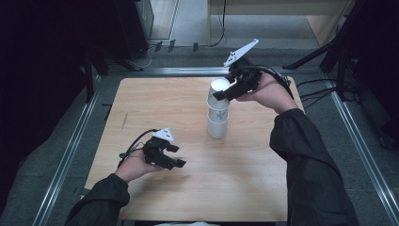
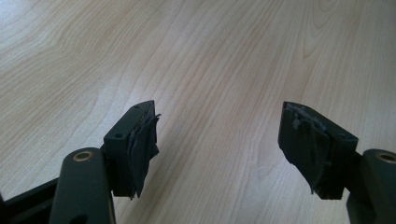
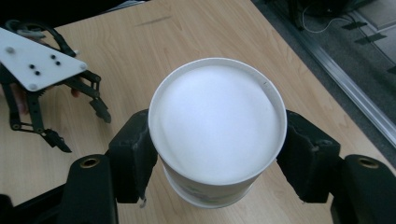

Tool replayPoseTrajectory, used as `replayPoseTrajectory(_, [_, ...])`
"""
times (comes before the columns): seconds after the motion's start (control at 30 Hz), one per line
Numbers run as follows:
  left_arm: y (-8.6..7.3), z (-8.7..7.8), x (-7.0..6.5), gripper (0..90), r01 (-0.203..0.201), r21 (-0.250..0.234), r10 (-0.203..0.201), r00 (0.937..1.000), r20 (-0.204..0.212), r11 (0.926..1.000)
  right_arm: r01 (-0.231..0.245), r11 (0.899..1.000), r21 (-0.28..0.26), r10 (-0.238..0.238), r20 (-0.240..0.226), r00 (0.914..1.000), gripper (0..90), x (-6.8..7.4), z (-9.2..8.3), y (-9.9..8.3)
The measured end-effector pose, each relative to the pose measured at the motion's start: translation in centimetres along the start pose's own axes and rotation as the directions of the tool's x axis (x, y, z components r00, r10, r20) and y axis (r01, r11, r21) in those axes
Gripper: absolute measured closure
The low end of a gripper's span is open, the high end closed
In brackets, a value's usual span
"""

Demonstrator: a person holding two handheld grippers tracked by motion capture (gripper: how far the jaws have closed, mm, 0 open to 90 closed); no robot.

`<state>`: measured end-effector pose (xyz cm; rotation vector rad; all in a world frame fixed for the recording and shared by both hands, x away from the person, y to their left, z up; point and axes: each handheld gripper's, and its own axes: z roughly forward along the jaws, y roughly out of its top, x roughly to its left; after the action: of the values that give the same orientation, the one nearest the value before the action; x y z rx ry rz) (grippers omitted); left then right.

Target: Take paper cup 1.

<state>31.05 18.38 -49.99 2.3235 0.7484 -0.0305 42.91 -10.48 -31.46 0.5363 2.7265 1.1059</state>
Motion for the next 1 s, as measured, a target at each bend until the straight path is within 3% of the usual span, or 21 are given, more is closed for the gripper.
replayPoseTrajectory(0.1, [0.0, 0.0, 0.0, 28.3, 0.007, -0.001, -0.007, 1.0, 0.004, 1.0, 0.011, 1.0, -0.011, -0.011, 0.004, 0.9999, 34.0, 0.4, -1.1, 0.6])
replayPoseTrajectory(0.23, [0.1, -0.1, 0.0, 28.2, 0.001, -0.007, -0.001, 1.0, -0.001, 1.0, 0.04, 0.999, -0.036, -0.041, -0.029, 0.9987, 34.1, 1.6, -3.4, 1.3])
replayPoseTrajectory(0.4, [0.2, -0.3, 0.0, 27.0, 0.005, -0.019, -0.005, 1.0, 0.001, 0.9998, 0.076, 0.997, -0.014, -0.077, -0.054, 0.9956, 34.2, 3.2, -4.2, 0.8])
replayPoseTrajectory(0.5, [0.5, -0.4, -0.1, 26.9, 0.021, -0.006, -0.021, 0.9997, 0.012, 0.9998, 0.091, 0.996, -0.013, -0.092, -0.073, 0.993, 34.3, 4.3, -4.2, -0.1])
replayPoseTrajectory(0.57, [0.6, -0.5, -0.2, 26.3, 0.015, -0.018, -0.015, 0.9997, 0.02, 0.9997, 0.085, 0.996, -0.023, -0.086, -0.104, 0.9908, 34.3, 5.1, -3.8, -1.3])
replayPoseTrajectory(0.73, [0.7, -0.4, -0.5, 24.7, 0.01, -0.024, -0.009, 0.9993, 0.037, 0.9997, 0.088, 0.996, -0.022, -0.091, -0.131, 0.9873, 34.4, 6.3, -2.8, -3.3])
replayPoseTrajectory(0.9, [1.1, -0.5, -0.6, 17.5, -0.009, -0.037, 0.011, 0.9984, 0.055, 0.9993, 0.068, 0.997, -0.046, -0.075, -0.161, 0.9841, 34.4, 6.7, -2.0, -4.8])
replayPoseTrajectory(1.0, [1.4, -0.8, -0.6, 16.2, -0.024, -0.048, 0.029, 0.9946, 0.099, 0.9986, 0.071, 0.995, -0.073, -0.083, -0.182, 0.9798, 34.6, 6.9, -1.4, -6.0])
